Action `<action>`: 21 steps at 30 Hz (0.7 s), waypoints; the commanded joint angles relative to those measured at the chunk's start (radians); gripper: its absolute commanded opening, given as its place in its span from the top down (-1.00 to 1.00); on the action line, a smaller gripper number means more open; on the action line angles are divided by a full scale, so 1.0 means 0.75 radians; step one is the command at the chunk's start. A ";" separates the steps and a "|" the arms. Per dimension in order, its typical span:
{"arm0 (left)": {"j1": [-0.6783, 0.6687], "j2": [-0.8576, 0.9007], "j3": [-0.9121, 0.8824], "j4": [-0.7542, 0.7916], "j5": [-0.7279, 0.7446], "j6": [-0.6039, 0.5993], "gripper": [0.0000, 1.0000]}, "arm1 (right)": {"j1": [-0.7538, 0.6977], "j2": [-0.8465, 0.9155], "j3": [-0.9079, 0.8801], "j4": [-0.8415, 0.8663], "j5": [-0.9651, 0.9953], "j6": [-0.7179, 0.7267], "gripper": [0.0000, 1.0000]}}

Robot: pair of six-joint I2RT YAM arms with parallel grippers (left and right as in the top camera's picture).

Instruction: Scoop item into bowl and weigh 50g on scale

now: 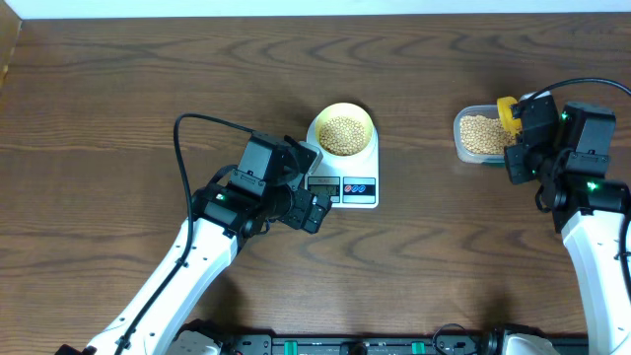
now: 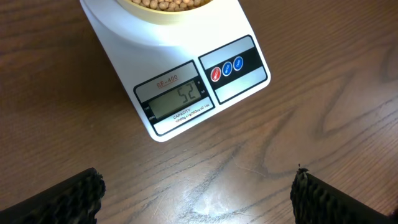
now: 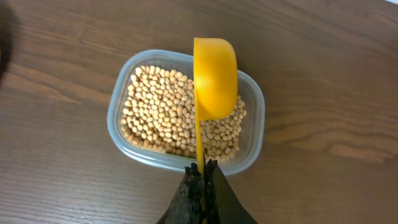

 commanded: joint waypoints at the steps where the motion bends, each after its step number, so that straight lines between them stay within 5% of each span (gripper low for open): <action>1: -0.002 0.009 0.020 -0.004 0.011 0.013 -0.96 | 0.005 -0.004 0.003 0.025 -0.155 -0.011 0.98; 12: -0.002 0.009 0.020 -0.004 0.011 0.013 -0.96 | -0.021 -0.004 0.003 0.633 -0.625 0.591 0.98; 21: -0.002 0.009 0.020 -0.004 0.011 0.012 -0.96 | -0.052 -0.003 0.003 0.943 -0.614 0.693 0.98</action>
